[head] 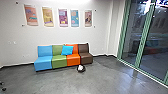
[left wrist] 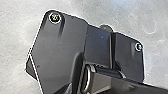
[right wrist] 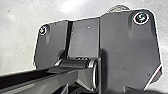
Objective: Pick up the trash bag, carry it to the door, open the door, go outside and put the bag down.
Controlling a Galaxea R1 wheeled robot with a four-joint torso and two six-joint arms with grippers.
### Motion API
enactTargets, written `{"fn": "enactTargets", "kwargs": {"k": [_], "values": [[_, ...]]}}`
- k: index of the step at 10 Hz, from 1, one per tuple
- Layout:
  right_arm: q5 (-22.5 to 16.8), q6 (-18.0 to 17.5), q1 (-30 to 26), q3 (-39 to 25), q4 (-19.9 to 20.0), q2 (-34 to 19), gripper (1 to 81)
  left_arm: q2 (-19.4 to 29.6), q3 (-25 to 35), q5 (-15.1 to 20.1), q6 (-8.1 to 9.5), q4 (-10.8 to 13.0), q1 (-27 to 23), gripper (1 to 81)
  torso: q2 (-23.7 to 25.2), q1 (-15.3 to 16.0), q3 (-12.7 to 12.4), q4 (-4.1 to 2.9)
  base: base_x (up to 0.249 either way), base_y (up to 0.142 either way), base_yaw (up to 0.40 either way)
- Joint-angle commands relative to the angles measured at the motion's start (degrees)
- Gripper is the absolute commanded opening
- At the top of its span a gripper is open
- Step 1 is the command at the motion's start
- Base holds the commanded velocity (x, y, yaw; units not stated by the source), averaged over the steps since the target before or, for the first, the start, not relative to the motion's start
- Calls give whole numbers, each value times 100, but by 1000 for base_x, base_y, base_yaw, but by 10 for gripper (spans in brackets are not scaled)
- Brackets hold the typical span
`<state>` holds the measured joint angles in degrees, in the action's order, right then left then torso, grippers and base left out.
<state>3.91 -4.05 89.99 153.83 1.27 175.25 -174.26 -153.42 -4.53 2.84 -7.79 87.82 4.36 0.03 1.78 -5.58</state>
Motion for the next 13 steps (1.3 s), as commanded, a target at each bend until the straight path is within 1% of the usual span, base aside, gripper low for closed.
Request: {"fn": "enactTargets", "kwargs": {"k": [1, 13], "values": [[-277, 18, -328, -47, -56, 12, 811, -12, 49, 286, -20, -12, -322, 811, 0, 0, 0, 0, 144, 0, 0], [-285, 27, -337, -47, -56, 47, 811, -12, 49, 286, -20, -12, -322, 811, 0, -3, 0, 0, 144, 0, 0]]}}
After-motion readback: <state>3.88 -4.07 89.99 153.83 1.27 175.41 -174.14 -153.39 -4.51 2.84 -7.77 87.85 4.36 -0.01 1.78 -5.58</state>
